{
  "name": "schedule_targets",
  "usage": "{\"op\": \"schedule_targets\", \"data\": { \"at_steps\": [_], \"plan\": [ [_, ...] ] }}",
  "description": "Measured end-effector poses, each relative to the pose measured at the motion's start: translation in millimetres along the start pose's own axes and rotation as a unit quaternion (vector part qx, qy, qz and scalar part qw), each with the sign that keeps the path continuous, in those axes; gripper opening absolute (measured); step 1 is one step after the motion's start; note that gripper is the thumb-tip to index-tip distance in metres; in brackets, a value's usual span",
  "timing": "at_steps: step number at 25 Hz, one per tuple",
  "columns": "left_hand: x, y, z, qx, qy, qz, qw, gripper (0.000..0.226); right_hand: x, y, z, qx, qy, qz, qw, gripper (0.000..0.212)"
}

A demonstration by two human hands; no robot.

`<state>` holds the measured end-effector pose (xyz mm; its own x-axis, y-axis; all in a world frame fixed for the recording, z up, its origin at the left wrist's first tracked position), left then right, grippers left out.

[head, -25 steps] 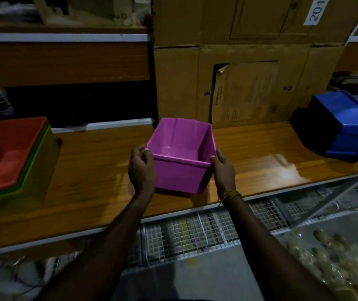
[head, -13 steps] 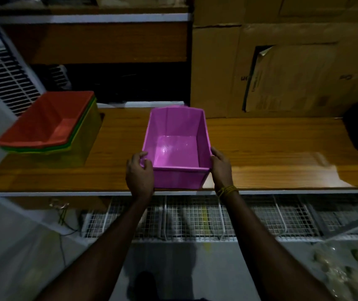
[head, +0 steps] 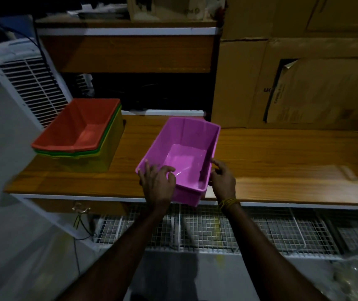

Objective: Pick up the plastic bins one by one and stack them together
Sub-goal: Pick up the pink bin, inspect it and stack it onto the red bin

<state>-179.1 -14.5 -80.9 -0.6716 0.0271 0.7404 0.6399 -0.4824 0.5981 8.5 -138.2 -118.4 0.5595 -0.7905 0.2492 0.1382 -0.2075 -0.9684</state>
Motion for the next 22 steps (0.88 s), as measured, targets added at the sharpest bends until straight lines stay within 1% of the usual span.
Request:
{"op": "schedule_targets", "data": {
  "at_steps": [5,9,11,13,15,18,20,22],
  "plan": [
    [2.3,-5.0,3.7,-0.088,-0.048,-0.081,0.992,0.019,-20.7,-6.2,9.2,0.008,0.023,-0.012,1.0,0.032],
    [-3.3,-2.9,-2.5,-0.183,-0.085,-0.107,0.974,0.029,-44.2,-6.7,11.3,0.015,0.02,-0.006,1.0,0.045],
    [-5.6,5.4,-7.9,-0.231,-0.097,-0.121,0.96,0.026,-53.5,-7.6,12.7,0.015,0.022,-0.01,1.0,0.052],
    [-3.8,10.2,-8.6,-0.264,-0.102,-0.145,0.948,0.023,-57.5,-9.3,13.2,0.015,0.042,-0.023,0.999,0.055],
    [1.4,1.8,0.4,-0.271,-0.091,-0.156,0.945,0.022,-60.2,-9.4,12.2,0.02,0.053,-0.023,0.998,0.056],
    [9.5,-21.6,24.5,-0.247,-0.082,-0.161,0.952,0.022,-65.6,-8.0,5.6,0.022,0.071,-0.013,0.997,0.052],
    [12.3,-19.3,29.3,-0.262,-0.107,-0.162,0.945,0.025,-73.3,-9.8,2.1,0.033,0.071,-0.02,0.997,0.046],
    [10.3,-9.8,23.5,-0.287,-0.143,-0.14,0.937,0.036,-83.4,-11.8,-1.0,0.047,0.063,-0.043,0.996,0.046]
  ]
}}
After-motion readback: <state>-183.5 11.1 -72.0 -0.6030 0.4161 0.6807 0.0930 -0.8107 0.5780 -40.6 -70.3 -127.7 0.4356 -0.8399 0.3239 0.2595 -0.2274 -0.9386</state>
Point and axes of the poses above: each hand's wrist, its own z-axis towards the middle knuckle, its own x-axis out of the back of the hand, y = z × x, the point moved 8 cm from there along z, towards the middle knuckle, and after that the axes turned 5 degrees about -z, right-handed, at the moved point
